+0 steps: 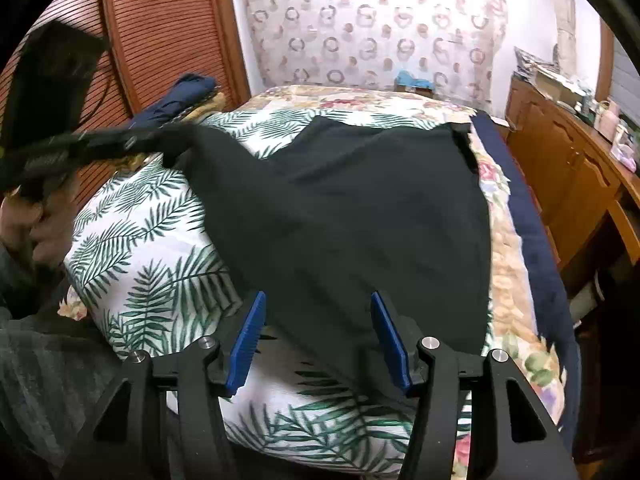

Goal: Fold small clothes

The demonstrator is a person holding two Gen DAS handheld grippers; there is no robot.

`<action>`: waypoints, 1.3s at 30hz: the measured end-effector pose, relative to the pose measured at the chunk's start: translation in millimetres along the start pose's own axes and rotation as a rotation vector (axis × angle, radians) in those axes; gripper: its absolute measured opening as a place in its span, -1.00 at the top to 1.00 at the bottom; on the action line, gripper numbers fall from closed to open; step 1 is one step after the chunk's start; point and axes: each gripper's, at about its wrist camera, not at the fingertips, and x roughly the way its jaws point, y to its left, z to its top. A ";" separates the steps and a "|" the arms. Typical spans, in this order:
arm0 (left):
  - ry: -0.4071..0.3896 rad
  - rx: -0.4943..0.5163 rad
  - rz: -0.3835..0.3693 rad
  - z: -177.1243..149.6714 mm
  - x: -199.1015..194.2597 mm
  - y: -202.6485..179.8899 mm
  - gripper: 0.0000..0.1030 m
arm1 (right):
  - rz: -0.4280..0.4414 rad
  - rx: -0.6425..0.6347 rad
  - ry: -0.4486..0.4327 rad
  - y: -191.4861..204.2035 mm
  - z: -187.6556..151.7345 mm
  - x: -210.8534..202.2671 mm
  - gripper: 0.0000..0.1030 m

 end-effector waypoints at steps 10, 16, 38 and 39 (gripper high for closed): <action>-0.027 -0.018 0.042 12.5 10.7 10.1 0.92 | -0.126 -0.025 0.077 -22.7 -11.6 23.7 -0.10; -0.034 -0.017 0.061 11.1 12.4 11.3 0.92 | -0.170 -0.010 0.088 -39.4 -19.9 25.6 -0.10; -0.059 -0.040 0.156 49.2 20.6 68.1 0.92 | -0.265 -0.106 -0.128 -62.3 90.1 26.1 0.86; -0.056 -0.047 0.162 54.1 25.6 77.0 0.92 | -0.259 -0.106 -0.131 -66.8 99.7 33.3 0.86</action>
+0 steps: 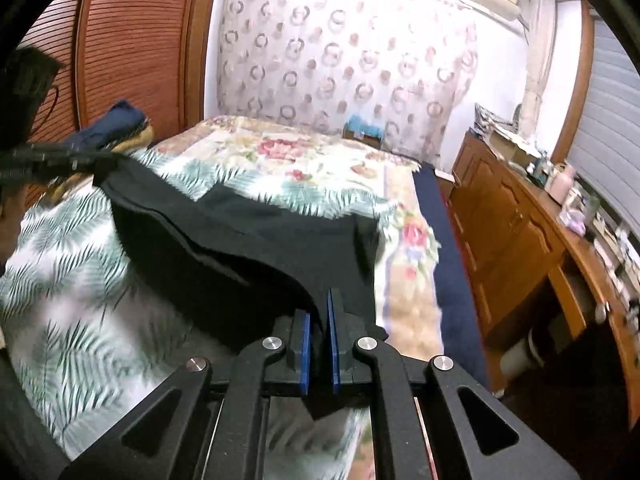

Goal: Fold small clothes

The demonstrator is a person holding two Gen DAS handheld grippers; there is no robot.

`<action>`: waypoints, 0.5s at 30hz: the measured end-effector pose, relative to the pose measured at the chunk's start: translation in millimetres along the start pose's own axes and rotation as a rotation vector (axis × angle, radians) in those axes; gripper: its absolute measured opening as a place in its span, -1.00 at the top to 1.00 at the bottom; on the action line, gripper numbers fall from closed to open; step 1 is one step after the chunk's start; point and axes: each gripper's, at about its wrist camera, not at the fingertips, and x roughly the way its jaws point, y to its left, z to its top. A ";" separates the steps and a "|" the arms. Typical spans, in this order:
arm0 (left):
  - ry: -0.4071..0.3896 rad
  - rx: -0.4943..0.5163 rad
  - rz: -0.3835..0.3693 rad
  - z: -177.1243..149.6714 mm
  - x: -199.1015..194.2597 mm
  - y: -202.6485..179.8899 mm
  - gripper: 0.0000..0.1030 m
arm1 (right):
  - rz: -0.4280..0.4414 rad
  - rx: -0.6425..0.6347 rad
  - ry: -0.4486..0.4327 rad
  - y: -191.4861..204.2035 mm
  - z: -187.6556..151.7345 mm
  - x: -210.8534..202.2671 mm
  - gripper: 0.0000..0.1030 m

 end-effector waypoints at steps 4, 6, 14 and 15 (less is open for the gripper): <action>0.021 -0.019 0.027 14.4 25.0 23.4 0.92 | 0.021 0.005 0.016 -11.8 25.7 42.6 0.86; 0.032 -0.031 0.035 19.8 37.0 34.7 0.92 | 0.038 0.015 0.031 -16.8 32.2 60.0 0.86; 0.100 -0.049 0.079 20.8 75.4 61.8 0.92 | 0.097 0.028 0.084 -39.6 46.7 101.1 0.86; 0.115 -0.050 0.089 18.7 80.5 64.3 0.92 | 0.109 0.024 0.087 -41.3 49.1 103.0 0.86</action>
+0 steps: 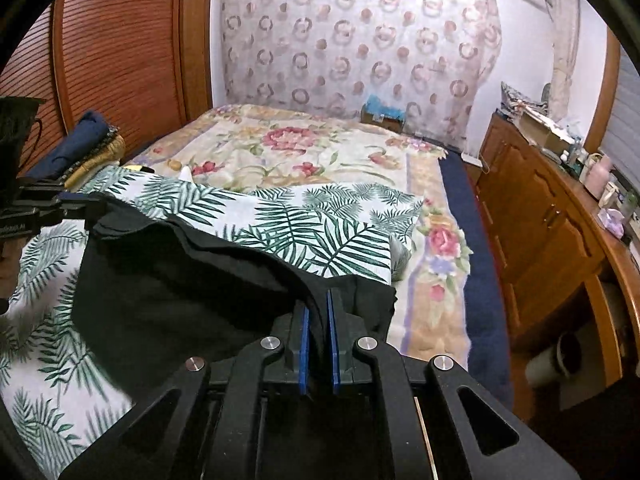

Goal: Fold small clothes

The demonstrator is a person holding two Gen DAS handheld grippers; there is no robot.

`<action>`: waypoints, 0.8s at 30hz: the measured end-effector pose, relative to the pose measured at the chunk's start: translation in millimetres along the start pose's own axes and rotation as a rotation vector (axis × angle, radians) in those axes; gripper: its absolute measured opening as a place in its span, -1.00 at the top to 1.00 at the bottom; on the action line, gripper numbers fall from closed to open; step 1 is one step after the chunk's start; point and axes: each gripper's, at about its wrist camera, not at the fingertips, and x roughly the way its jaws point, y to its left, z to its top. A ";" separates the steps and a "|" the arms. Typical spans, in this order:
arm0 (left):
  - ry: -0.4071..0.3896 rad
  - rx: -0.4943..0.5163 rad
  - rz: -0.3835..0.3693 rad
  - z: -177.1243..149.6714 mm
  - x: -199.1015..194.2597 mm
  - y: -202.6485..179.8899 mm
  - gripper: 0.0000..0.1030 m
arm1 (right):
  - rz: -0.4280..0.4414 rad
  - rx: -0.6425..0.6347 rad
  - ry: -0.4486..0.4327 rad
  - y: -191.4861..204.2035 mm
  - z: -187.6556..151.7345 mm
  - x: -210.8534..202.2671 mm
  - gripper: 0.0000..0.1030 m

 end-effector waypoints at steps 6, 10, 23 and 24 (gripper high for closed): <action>0.033 -0.008 -0.005 -0.4 8.1 6.8 0.92 | 0.032 -0.015 0.022 -14.6 19.5 15.4 0.86; 0.054 -0.021 -0.033 3.2 7.4 9.7 0.90 | 0.050 -0.009 0.027 -21.1 29.0 21.8 0.86; 0.088 0.033 -0.033 3.1 17.1 7.2 -0.36 | -0.079 0.125 -0.087 -40.7 38.7 -27.0 0.39; 0.100 0.031 -0.030 2.5 21.9 8.5 -0.36 | -0.067 0.141 -0.079 -40.3 30.7 -30.9 0.14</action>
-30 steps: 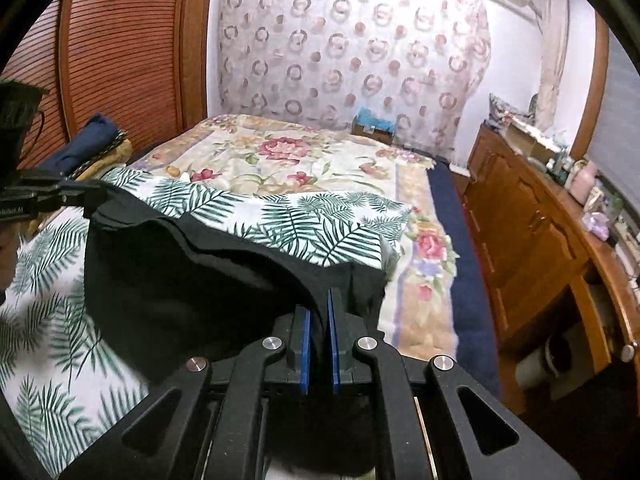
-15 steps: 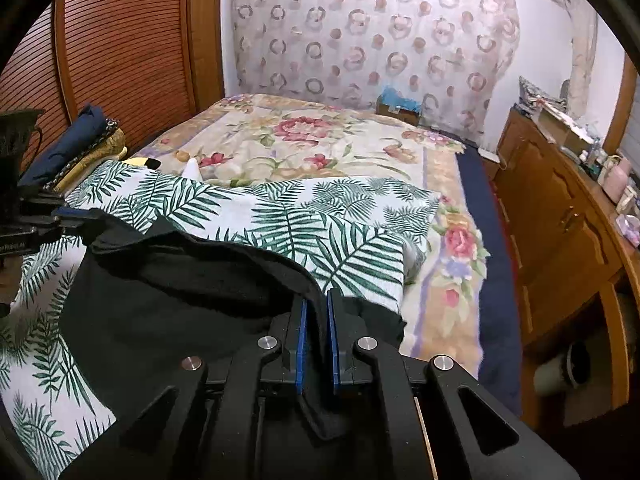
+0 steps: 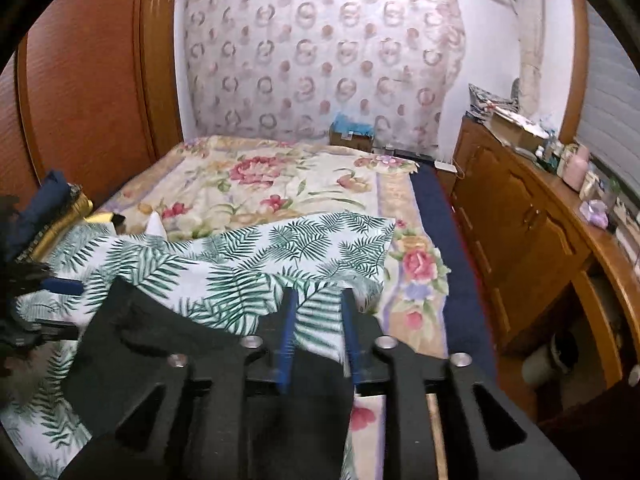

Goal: Fold small clothes

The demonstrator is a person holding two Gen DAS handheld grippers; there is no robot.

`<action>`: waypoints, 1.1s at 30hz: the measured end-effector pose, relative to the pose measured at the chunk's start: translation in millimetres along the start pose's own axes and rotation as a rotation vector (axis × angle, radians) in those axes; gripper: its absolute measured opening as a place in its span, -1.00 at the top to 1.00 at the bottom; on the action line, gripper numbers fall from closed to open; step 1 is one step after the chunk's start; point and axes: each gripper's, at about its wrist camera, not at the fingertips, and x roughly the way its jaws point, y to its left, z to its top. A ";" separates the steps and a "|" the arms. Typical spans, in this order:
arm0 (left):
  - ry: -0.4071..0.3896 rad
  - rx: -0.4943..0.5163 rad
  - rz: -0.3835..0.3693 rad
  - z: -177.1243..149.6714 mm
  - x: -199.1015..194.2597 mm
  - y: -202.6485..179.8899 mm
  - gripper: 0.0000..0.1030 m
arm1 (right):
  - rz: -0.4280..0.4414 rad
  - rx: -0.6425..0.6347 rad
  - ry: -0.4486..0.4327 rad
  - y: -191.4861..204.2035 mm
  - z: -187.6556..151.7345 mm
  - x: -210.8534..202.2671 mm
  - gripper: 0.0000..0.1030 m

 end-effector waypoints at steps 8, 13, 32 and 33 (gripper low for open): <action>0.048 -0.055 0.031 8.7 33.1 24.3 -0.36 | 0.017 0.064 0.164 -8.0 -62.1 1.9 -0.11; 0.051 -0.103 0.036 11.3 44.5 37.5 -0.36 | 0.076 0.158 0.208 -22.1 -78.2 12.8 -0.11; 0.065 -0.093 -0.128 21.5 58.1 30.9 0.52 | 0.210 0.169 0.154 -17.9 -77.3 29.4 0.60; 0.073 -0.103 -0.148 22.0 58.6 30.4 0.73 | 0.211 0.161 0.146 -16.4 -77.0 28.0 0.64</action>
